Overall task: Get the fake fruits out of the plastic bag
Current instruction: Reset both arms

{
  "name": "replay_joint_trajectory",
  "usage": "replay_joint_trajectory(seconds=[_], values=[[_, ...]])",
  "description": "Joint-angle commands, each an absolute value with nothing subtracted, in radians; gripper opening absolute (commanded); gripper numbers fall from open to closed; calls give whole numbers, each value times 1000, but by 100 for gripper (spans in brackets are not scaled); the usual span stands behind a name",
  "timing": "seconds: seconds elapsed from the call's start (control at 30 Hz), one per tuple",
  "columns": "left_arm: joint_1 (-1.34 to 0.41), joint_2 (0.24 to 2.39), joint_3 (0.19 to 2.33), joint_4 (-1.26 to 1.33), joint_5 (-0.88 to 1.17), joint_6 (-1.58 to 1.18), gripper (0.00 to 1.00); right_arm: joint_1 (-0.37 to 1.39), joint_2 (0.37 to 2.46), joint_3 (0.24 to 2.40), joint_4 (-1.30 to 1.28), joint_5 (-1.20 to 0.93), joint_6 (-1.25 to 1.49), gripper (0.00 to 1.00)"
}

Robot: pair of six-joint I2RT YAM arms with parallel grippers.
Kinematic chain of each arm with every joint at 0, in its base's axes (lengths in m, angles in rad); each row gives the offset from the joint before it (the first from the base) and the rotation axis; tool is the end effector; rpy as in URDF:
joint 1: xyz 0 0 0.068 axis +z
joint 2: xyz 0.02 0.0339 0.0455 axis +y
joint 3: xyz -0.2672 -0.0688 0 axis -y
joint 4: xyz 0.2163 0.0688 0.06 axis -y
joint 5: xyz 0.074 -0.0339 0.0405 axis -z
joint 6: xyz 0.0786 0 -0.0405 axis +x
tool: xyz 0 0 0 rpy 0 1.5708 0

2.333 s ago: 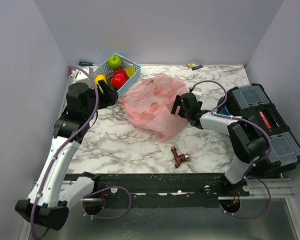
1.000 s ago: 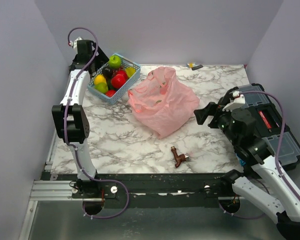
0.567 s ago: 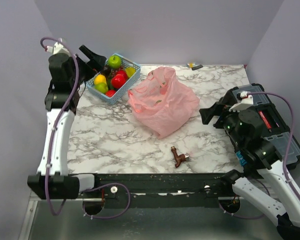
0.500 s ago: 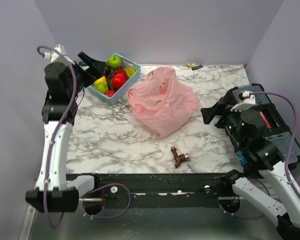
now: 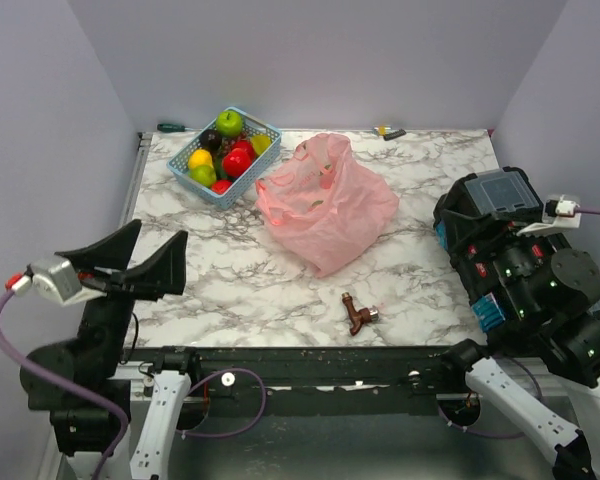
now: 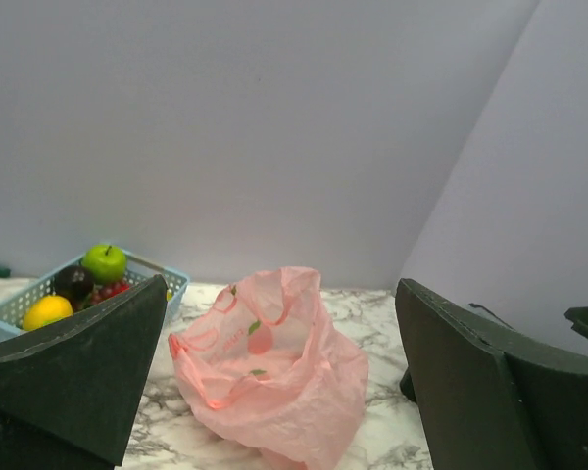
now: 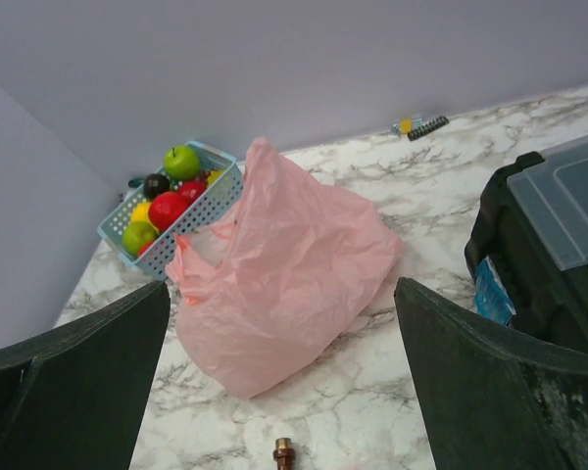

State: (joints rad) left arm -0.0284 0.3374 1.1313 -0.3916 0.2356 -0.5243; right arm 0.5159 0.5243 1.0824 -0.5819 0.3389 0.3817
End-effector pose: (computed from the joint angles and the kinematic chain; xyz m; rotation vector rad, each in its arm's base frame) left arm 0.0146 -0.0188 0.4572 -0.0851 1.1998 -0.6233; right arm 0.0899 0.0209 0.4092 0.1582 1.6019 0.4279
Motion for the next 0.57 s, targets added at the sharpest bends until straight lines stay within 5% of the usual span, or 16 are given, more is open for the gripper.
replay_joint_trajectory(seconds=[0.0, 0.53], values=[[-31, 252, 1112, -430, 175, -479, 98, 520, 497, 1140, -651, 389, 353, 100], [-57, 264, 1174, -481, 136, -490, 97, 519, 328, 1052, -568, 303, 369, 100]])
